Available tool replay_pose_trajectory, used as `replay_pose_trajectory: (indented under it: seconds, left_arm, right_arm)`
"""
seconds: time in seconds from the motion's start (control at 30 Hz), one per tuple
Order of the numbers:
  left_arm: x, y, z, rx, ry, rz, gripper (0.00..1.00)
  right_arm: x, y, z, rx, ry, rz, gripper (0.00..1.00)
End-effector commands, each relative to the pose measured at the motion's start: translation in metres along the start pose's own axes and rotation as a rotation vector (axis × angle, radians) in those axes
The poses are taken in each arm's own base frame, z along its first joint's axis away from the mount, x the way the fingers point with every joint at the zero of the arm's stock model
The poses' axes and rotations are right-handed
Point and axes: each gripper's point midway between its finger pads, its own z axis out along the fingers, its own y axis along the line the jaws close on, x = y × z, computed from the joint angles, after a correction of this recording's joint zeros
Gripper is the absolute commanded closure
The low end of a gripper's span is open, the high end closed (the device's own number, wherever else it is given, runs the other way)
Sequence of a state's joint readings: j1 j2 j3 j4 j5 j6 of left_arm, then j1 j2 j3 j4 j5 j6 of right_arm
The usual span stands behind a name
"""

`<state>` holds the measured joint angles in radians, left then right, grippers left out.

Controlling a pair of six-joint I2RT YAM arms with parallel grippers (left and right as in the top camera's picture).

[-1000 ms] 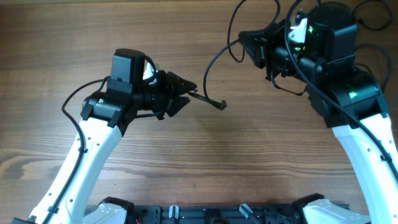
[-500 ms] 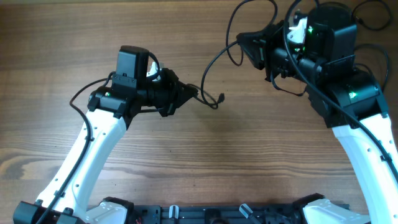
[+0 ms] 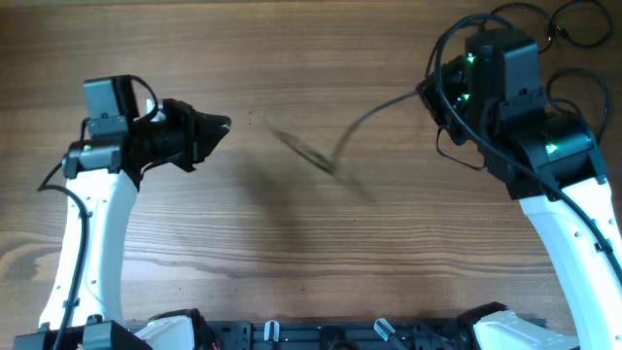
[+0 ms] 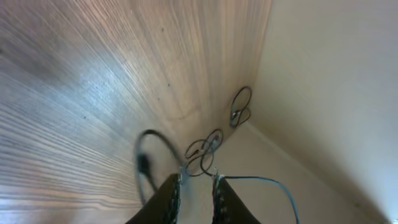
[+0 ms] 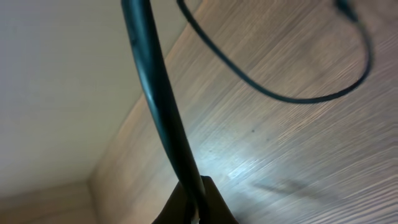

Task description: Untangle cables

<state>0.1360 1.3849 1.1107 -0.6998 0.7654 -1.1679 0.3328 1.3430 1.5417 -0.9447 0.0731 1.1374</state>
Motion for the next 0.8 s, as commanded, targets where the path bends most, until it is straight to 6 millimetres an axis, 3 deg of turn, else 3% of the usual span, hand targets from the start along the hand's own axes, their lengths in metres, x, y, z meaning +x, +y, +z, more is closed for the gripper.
replay_pose_trajectory:
  seconds: [0.0, 0.17, 0.27, 0.33, 0.37, 0.47, 0.63, 0.7, 0.77]
  left_arm:
    - [0.017, -0.009, -0.005, 0.057, 0.123, 0.005, 0.77]
    - [0.035, -0.015, -0.006, 0.093, 0.216, 0.088, 0.73]
    - [0.052, -0.011, 0.005, 0.079, 0.241, 0.275, 0.59]
    - [0.065, 0.0, 0.021, 0.018, 0.229, 0.481, 0.38]
    - [0.068, 0.011, 0.03, -0.047, 0.198, 0.58, 0.35]
    - [0.068, 0.042, 0.048, -0.268, 0.086, 0.747, 0.27]
    - [0.108, 0.051, 0.071, -0.331, 0.074, 0.918, 0.24]
    - [0.117, 0.052, 0.075, -0.336, 0.051, 0.818, 0.23]
    - [0.124, 0.052, 0.078, -0.33, 0.022, 0.61, 0.24]
  right_arm:
    - [-0.009, -0.008, 0.001, 0.049, -0.054, -0.071, 0.95]
    - [-0.002, -0.002, 0.001, 0.017, -0.01, -0.062, 0.95]
    - [0.002, 0.006, 0.001, -0.019, 0.016, 0.003, 0.95]
    - [0.002, 0.006, 0.001, -0.018, 0.016, 0.054, 0.96]
    - [0.002, 0.005, 0.001, -0.016, 0.017, 0.074, 0.95]
    - [0.002, 0.005, 0.001, -0.015, 0.017, 0.069, 0.95]
    - [0.011, 0.005, 0.001, -0.019, 0.069, 0.102, 0.95]
    - [0.015, 0.007, 0.001, -0.026, 0.093, 0.183, 0.96]
    - [0.015, 0.009, 0.001, -0.031, 0.095, 0.272, 0.95]
